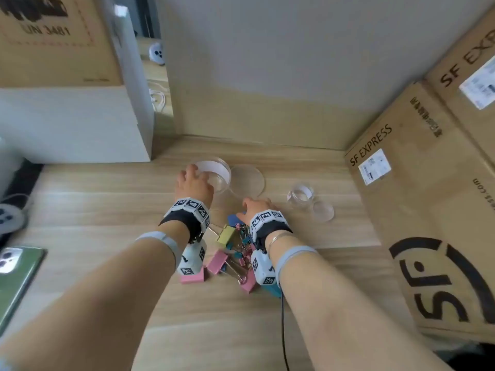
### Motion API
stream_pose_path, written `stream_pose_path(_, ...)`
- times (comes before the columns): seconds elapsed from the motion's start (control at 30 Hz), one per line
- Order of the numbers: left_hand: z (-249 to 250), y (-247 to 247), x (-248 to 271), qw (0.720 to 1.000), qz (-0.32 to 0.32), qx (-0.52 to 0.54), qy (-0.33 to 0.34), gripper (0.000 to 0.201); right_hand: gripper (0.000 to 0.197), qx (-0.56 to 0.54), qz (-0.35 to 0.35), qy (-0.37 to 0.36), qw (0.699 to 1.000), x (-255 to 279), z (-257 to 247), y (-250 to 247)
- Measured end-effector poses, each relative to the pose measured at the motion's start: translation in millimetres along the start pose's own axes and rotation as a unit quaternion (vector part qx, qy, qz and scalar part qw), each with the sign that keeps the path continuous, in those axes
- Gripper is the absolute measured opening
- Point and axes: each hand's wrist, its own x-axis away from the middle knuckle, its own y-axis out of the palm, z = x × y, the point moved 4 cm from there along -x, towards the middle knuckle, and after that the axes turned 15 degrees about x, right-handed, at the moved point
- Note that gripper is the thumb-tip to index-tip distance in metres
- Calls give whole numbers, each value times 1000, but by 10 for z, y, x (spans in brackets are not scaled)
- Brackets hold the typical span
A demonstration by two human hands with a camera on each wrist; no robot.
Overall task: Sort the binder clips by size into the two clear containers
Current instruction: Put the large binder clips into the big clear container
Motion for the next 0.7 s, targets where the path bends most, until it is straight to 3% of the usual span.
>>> stream_pose_path(0.13,-115,-24,-71,1000,23,-18,-1,36,44,0,-1,4,1000,-106,-80,116)
stream_pose_path(0.3,-260,-17,-132,998,26,7,-63,34,55,32,1,-17,999,-237,-165,244)
stream_pose_path(0.47,-341,0,-167,994,12,25,-101,33,42,21,33,-31,999,-334,-165,294)
stream_pose_path(0.7,-261,-25,-211,988,33,64,-133,46,28,-137,75,-101,982,-357,-3,17)
